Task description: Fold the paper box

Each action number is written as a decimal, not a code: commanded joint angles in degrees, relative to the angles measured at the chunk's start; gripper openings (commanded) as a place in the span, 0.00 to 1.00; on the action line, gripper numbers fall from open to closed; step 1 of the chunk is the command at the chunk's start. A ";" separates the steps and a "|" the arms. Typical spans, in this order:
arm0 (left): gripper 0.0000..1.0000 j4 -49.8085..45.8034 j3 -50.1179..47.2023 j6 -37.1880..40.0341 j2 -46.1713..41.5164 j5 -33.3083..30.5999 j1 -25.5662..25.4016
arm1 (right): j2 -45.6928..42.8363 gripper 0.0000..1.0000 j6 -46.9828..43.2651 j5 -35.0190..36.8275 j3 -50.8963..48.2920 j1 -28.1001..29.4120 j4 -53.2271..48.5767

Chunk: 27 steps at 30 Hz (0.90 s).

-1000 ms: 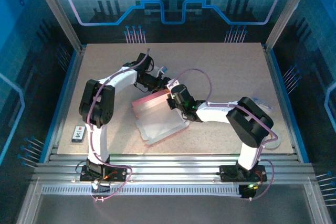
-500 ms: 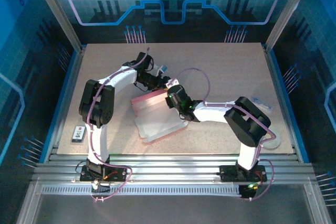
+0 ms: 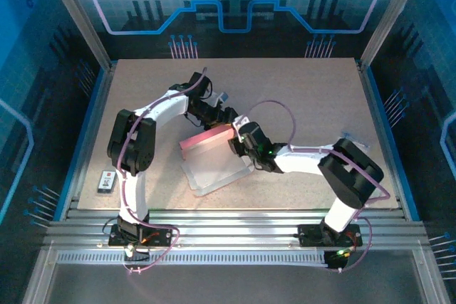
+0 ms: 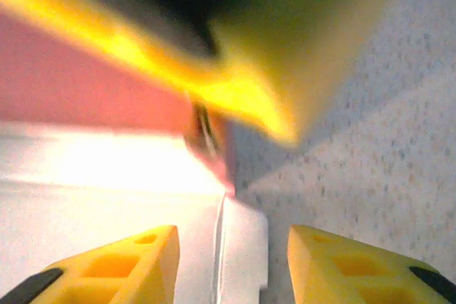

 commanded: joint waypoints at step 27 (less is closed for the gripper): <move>0.82 -9.82 4.93 15.58 -9.52 -22.25 -7.77 | -40.60 0.97 18.94 -16.73 -20.04 -2.53 -15.98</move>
